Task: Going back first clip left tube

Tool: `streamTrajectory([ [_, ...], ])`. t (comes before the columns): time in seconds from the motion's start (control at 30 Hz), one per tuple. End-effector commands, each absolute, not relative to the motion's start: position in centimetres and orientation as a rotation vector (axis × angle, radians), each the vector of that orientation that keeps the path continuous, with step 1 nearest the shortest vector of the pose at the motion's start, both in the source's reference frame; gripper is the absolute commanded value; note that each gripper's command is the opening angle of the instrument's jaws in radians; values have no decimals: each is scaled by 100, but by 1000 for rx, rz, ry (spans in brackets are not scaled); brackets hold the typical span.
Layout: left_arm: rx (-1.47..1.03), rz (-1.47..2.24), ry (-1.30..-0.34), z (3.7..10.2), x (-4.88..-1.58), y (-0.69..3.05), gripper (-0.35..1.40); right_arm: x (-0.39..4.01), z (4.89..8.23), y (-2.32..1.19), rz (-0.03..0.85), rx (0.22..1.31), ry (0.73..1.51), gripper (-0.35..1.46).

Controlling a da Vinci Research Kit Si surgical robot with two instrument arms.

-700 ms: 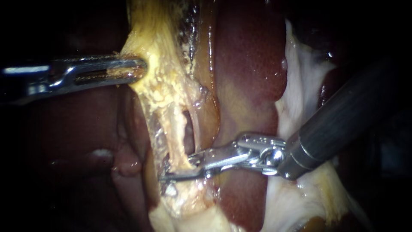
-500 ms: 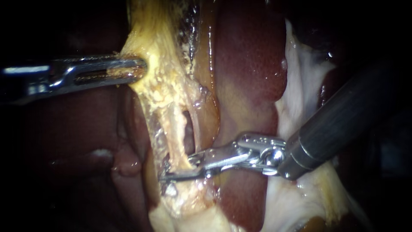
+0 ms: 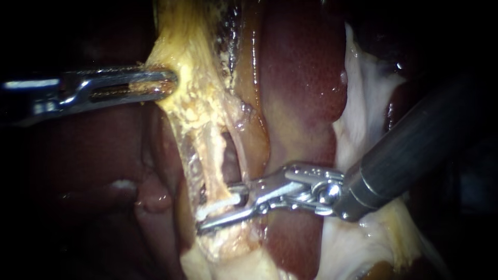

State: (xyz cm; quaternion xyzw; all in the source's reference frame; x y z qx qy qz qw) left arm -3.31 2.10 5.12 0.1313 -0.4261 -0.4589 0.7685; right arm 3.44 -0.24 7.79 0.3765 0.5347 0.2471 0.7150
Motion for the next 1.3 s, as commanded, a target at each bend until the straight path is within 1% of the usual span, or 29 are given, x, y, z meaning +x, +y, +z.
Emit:
streamTrajectory([
  [0.03,285,-995,-925,512,-330,210,-35,341,776,-21,539,820,1189,60],
  [0.1,286,-995,-925,512,-330,210,-35,334,773,-17,519,803,1197,60],
  [0.27,286,-995,-925,512,-330,210,-35,310,761,-7,444,714,1227,60],
  [0.43,286,-994,-926,513,-329,210,-35,279,746,7,344,603,1255,60],
  [0.53,286,-994,-926,514,-328,210,-35,261,736,19,309,560,1263,60],
  [0.7,286,-993,-926,516,-328,211,-35,234,716,34,289,518,1274,60],
  [0.93,283,-990,-928,529,-328,211,-35,210,690,45,273,469,1283,60],
  [1.13,276,-985,-928,555,-329,211,-35,201,679,48,267,460,1296,60],
  [1.3,272,-986,-900,586,-336,207,-35,202,678,47,257,452,1298,60],
])
